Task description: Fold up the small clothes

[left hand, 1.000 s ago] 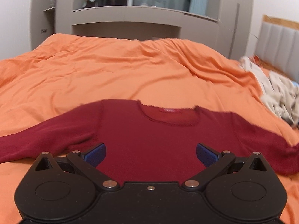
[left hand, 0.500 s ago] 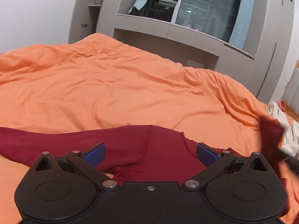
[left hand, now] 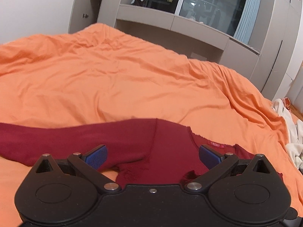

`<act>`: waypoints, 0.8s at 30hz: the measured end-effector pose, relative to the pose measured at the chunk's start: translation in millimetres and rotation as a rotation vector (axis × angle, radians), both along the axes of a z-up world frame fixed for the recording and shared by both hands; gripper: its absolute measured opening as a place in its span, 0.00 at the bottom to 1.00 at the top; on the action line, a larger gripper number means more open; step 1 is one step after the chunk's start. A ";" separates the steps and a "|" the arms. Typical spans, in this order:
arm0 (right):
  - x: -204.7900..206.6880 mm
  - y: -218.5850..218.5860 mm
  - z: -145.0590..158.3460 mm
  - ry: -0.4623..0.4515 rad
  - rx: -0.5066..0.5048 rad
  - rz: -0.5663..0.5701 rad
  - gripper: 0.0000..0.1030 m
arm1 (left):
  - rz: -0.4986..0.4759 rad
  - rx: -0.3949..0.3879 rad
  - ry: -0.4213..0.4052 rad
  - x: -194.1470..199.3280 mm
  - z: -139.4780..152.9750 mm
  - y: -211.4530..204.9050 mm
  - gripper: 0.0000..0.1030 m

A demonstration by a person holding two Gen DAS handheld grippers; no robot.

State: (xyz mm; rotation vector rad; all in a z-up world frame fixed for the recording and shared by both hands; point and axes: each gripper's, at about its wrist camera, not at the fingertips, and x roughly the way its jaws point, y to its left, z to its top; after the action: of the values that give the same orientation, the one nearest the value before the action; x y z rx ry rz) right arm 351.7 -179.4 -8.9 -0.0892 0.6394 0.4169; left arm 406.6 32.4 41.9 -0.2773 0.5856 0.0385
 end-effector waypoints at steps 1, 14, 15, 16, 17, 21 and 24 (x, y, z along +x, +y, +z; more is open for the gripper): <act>-7.0 -2.9 2.4 -0.004 -0.005 0.021 0.53 | -0.004 -0.003 0.007 1.4 -2.5 -1.0 0.99; -38.3 -132.4 13.2 -0.090 -0.015 -0.230 1.00 | -0.148 0.136 0.115 22.9 -45.3 -46.6 1.00; -34.8 -144.5 9.5 -0.095 -0.001 -0.279 1.00 | -0.158 0.157 0.127 24.8 -49.7 -51.1 1.00; -29.9 -156.8 5.6 -0.093 0.013 -0.325 1.00 | -0.167 0.179 0.139 26.5 -54.3 -55.2 1.00; -23.3 -167.6 2.2 -0.084 0.024 -0.357 1.00 | -0.171 0.199 0.153 28.0 -58.5 -58.4 1.00; 7.2 -205.4 -8.0 -0.057 0.098 -0.469 0.99 | -0.164 0.256 0.217 33.1 -73.2 -63.7 0.99; 30.5 -230.4 -17.9 -0.009 0.204 -0.534 0.86 | -0.151 0.258 0.260 34.0 -80.1 -61.7 0.99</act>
State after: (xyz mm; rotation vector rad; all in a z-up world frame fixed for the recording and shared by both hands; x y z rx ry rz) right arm 382.1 -409.8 -26.8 0.2699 0.5823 -0.0370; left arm 440.6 -29.3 -38.2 0.0244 0.8495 0.0039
